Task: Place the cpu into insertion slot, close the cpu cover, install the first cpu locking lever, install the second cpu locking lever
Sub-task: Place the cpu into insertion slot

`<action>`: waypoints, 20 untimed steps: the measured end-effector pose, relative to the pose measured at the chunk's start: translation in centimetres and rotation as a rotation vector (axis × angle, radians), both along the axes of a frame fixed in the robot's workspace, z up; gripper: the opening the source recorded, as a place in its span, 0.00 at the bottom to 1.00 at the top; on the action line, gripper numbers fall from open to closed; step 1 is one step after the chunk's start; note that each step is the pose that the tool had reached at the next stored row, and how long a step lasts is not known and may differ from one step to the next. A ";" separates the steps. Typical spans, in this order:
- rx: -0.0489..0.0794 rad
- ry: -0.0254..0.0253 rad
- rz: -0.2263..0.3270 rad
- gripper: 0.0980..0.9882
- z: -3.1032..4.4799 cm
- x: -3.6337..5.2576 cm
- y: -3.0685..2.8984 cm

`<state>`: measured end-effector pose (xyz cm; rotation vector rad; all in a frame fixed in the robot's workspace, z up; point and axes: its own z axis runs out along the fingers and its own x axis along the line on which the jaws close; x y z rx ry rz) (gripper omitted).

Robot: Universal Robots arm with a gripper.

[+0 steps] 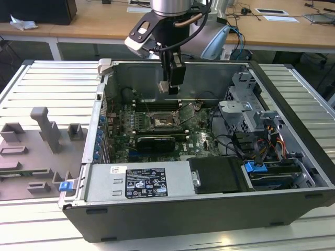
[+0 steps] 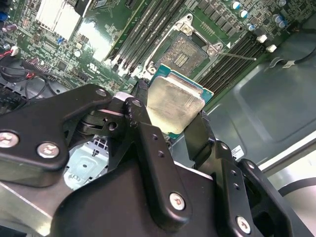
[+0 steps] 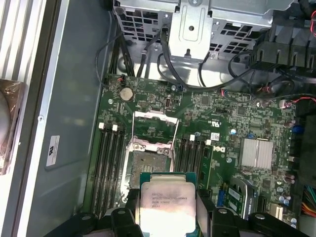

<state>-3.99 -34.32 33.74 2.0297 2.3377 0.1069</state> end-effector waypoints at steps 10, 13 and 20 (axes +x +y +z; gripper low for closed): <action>0.000 0.0000 0.000 0.49 -0.38 0.00 0.00; 0.000 0.0002 -0.001 0.49 -0.54 -0.01 0.08; 0.001 0.0004 -0.124 0.49 -1.56 0.00 0.10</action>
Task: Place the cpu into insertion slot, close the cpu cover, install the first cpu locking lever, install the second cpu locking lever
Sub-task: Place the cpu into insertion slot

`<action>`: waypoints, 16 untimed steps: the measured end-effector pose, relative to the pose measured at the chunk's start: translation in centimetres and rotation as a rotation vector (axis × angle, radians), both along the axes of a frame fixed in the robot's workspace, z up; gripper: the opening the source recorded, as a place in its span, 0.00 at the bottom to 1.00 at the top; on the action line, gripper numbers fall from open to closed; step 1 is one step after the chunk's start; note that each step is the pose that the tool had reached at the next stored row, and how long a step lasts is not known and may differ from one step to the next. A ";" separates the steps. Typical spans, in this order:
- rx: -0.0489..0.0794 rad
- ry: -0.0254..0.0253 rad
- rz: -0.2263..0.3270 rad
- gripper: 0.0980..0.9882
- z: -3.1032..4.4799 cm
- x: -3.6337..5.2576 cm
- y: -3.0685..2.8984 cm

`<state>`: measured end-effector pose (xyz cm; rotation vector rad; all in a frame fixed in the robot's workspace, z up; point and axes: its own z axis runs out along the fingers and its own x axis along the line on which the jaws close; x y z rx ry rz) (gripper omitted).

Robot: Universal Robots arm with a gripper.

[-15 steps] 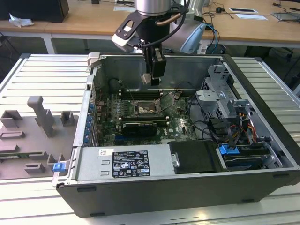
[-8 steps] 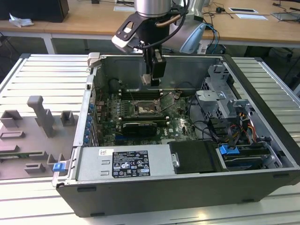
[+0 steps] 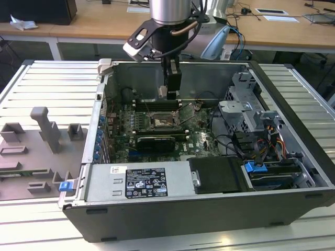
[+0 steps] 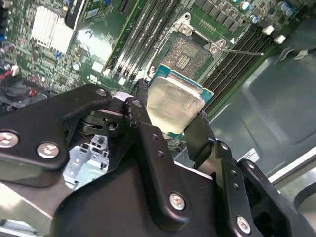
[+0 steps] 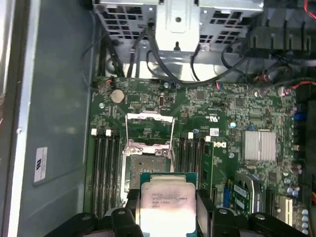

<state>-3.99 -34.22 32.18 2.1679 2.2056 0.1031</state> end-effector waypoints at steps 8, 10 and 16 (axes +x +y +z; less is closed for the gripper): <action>0.000 -0.0001 -0.049 0.49 -0.63 0.00 0.00; 0.000 0.0000 -0.049 0.49 -0.77 0.00 0.00; -0.002 0.0000 -0.049 0.49 -1.37 0.00 0.00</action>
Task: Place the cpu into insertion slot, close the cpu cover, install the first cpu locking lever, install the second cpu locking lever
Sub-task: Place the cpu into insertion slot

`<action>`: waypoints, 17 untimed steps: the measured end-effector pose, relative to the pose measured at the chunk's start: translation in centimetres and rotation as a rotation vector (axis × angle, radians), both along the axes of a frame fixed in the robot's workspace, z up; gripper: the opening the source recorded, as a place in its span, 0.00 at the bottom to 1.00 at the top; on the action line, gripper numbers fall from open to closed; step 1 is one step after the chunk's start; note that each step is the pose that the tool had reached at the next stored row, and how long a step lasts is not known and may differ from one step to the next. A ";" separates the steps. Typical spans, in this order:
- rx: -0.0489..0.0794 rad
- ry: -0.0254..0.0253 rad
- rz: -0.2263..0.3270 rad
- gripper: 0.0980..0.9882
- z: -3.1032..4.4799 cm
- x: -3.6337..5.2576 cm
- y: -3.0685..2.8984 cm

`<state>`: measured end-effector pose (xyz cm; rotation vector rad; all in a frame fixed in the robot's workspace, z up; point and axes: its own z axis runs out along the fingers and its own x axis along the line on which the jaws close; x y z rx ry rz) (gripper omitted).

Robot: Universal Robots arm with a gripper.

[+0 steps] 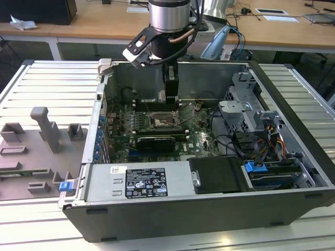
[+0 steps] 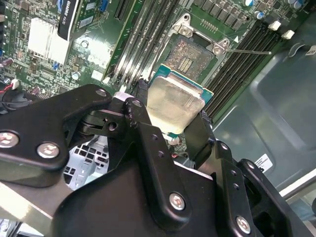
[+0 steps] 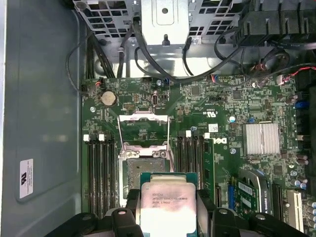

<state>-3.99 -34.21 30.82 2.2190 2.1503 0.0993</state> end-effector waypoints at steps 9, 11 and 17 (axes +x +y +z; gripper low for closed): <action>0.000 0.0000 0.000 0.49 -0.35 0.00 0.00; 0.000 -0.0003 0.000 0.49 -0.50 -0.04 0.00; 0.000 -0.0001 0.022 0.49 -1.82 -0.05 0.07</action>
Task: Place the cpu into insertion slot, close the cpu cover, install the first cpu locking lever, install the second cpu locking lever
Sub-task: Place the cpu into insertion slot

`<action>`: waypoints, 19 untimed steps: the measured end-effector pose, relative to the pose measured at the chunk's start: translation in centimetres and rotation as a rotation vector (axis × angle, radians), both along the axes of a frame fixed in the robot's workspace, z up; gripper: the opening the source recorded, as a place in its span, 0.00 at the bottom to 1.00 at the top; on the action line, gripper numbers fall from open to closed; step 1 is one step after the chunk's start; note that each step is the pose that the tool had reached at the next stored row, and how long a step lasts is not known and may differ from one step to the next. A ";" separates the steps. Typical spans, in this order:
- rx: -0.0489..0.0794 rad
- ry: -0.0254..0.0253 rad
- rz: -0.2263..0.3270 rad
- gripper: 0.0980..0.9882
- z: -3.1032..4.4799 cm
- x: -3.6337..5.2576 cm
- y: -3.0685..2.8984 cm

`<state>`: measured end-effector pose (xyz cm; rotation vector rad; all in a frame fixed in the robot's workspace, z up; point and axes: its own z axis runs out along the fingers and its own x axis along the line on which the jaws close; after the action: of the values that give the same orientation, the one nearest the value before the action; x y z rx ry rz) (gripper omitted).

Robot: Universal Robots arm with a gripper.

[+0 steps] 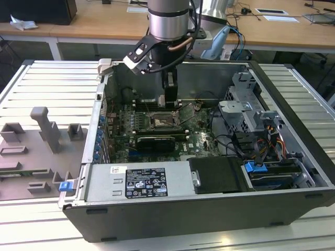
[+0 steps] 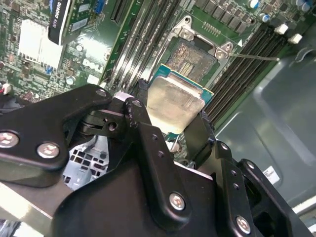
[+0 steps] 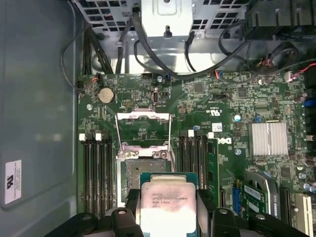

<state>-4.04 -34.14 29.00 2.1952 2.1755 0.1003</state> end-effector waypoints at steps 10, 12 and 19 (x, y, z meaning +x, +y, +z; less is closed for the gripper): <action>-0.001 -0.0013 0.057 0.49 -1.06 0.00 0.00; -0.002 -0.0011 0.057 0.49 -1.10 0.00 0.00; -0.003 -0.0012 0.072 0.49 -1.56 0.00 0.00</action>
<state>-4.04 -34.14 27.43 2.1146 2.2533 0.1012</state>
